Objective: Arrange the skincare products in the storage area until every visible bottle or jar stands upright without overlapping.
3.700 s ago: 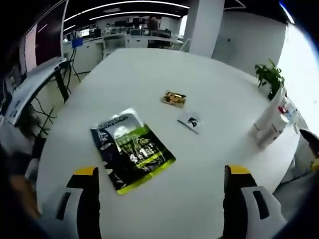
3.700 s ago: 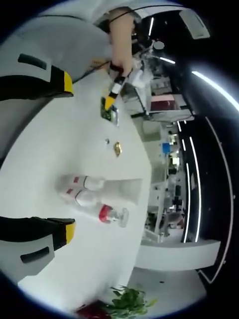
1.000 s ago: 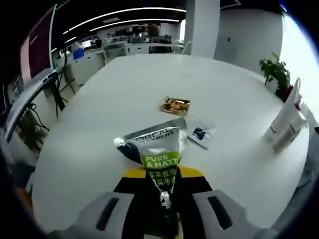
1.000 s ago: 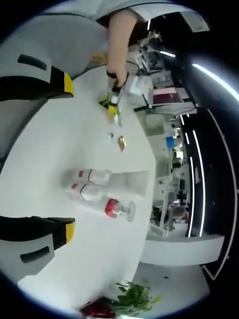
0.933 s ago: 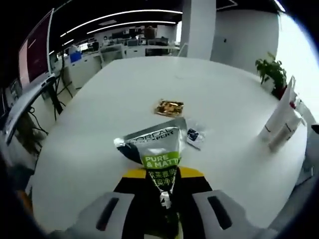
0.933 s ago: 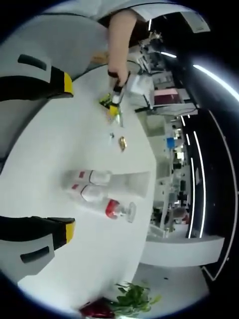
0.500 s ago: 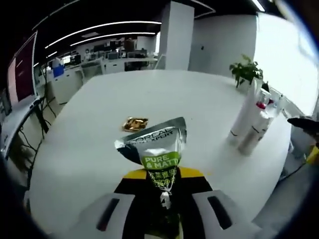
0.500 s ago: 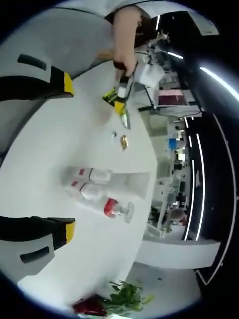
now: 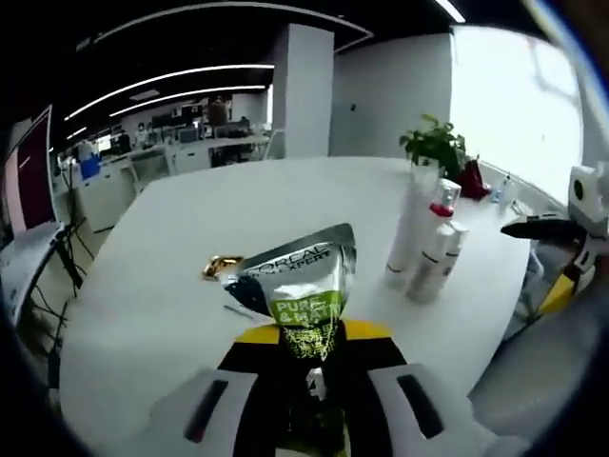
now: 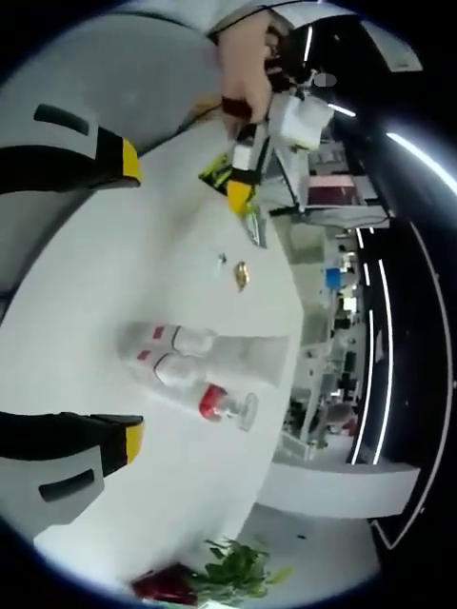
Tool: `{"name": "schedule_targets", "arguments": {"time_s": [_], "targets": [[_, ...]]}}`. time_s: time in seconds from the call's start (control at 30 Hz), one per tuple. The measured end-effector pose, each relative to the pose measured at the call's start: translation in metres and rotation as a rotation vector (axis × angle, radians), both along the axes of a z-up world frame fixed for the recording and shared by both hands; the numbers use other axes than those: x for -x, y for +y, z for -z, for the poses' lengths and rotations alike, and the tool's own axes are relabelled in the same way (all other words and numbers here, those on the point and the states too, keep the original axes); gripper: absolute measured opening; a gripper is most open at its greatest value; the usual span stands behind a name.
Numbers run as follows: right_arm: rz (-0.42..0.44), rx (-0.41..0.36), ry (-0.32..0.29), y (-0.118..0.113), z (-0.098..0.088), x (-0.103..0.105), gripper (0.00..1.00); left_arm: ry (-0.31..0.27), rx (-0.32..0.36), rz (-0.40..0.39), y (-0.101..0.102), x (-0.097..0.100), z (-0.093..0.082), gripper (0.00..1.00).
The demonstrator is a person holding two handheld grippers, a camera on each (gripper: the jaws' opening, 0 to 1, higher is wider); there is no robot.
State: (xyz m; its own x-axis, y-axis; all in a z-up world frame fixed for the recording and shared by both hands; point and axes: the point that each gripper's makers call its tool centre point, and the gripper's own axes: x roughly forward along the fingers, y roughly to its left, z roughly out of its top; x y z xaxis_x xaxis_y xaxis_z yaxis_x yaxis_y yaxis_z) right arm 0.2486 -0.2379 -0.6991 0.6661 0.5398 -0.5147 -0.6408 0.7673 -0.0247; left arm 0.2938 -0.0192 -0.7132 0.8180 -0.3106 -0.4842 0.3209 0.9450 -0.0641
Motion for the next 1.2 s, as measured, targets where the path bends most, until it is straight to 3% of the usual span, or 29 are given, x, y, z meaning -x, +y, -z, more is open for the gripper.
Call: {"name": "schedule_targets", "arguments": {"time_s": [0.17, 0.3, 0.47, 0.57, 0.83, 0.93, 1.03, 1.2], "targets": [[-0.022, -0.04, 0.004, 0.006, -0.004, 0.003, 0.96, -0.021, 0.008, 0.04, -0.019, 0.013, -0.008, 0.17], [-0.057, -0.078, 0.018, 0.014, -0.007, 0.008, 0.95, -0.043, 0.017, 0.118, -0.046, 0.031, -0.019, 0.17], [-0.094, -0.18, 0.066, 0.023, -0.012, 0.013, 0.89, -0.065, 0.032, 0.177, -0.067, 0.046, -0.033, 0.17], [-0.149, -0.335, 0.129, 0.038, -0.024, 0.021, 0.82, -0.088, 0.028, 0.234, -0.08, 0.055, -0.043, 0.17], [-0.22, -0.595, 0.209, 0.054, -0.056, 0.027, 0.53, -0.125, 0.066, 0.293, -0.102, 0.067, -0.059, 0.18], [-0.209, -0.735, 0.225, 0.062, -0.075, 0.025, 0.49, -0.135, 0.086, 0.318, -0.111, 0.071, -0.065, 0.18], [-0.196, -0.767, 0.226, 0.065, -0.079, 0.023, 0.48, -0.152, 0.11, 0.326, -0.118, 0.073, -0.074, 0.18], [-0.097, -0.932, 0.258, 0.061, -0.088, 0.01, 0.4, -0.172, 0.112, 0.33, -0.127, 0.074, -0.084, 0.18]]}}
